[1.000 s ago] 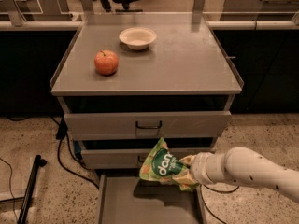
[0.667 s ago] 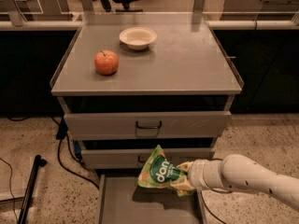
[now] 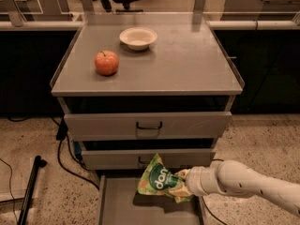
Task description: Place green rice chip bag into bottom drawer
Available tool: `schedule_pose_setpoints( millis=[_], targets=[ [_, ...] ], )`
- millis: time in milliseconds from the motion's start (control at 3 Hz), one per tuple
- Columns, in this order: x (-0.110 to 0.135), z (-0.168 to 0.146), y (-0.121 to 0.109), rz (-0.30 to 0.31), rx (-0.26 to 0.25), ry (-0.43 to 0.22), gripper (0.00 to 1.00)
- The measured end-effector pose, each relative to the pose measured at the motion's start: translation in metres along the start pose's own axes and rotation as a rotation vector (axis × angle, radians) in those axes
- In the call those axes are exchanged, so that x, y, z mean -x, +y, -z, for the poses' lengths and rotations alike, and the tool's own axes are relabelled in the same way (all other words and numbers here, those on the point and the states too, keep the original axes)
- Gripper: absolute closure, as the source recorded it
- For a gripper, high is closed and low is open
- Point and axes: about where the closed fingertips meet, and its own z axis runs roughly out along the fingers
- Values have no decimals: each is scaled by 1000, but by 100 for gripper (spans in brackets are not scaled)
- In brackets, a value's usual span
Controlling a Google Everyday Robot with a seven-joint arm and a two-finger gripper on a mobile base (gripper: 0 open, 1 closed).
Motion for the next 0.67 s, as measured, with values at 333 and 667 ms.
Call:
schedule_pose_setpoints(
  millis=[333, 667],
  targets=[
    [-11, -20, 14, -27, 57, -2, 100],
    [-31, -53, 18, -35, 88, -18, 100]
  ],
)
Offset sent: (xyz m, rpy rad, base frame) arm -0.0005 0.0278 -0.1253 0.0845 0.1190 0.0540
